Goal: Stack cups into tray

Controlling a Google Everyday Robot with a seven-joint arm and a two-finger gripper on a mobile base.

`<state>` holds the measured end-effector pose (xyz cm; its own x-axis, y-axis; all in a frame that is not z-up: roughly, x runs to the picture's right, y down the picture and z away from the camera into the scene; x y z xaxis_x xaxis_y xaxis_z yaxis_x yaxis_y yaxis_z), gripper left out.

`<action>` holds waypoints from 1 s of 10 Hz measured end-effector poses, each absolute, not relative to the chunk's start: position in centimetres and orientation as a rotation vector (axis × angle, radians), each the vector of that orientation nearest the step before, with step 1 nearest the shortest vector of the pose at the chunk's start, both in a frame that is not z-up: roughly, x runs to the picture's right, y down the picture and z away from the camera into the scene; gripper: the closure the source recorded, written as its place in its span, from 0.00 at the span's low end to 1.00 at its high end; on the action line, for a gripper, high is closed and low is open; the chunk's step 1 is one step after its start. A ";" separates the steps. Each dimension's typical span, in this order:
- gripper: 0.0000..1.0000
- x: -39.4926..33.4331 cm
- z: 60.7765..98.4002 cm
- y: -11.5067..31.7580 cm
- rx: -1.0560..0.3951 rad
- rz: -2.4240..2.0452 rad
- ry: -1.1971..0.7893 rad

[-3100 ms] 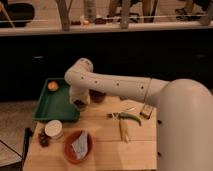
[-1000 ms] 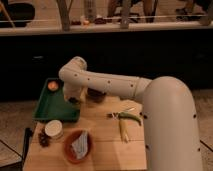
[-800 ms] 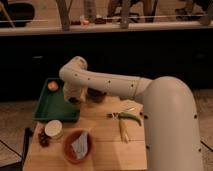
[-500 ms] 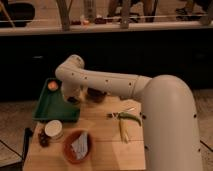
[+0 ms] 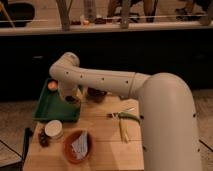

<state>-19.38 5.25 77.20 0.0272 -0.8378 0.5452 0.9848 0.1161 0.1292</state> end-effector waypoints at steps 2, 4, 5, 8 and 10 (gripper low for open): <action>1.00 -19.9 77.2 5.0 -0.319 -1.459 -0.571; 1.00 -20.5 77.3 4.9 -0.324 -1.476 -0.574; 1.00 -20.7 77.4 4.8 -0.327 -1.480 -0.576; 1.00 -21.8 78.0 4.4 -0.332 -1.496 -0.584; 1.00 -22.7 78.8 4.4 -0.337 -1.502 -0.603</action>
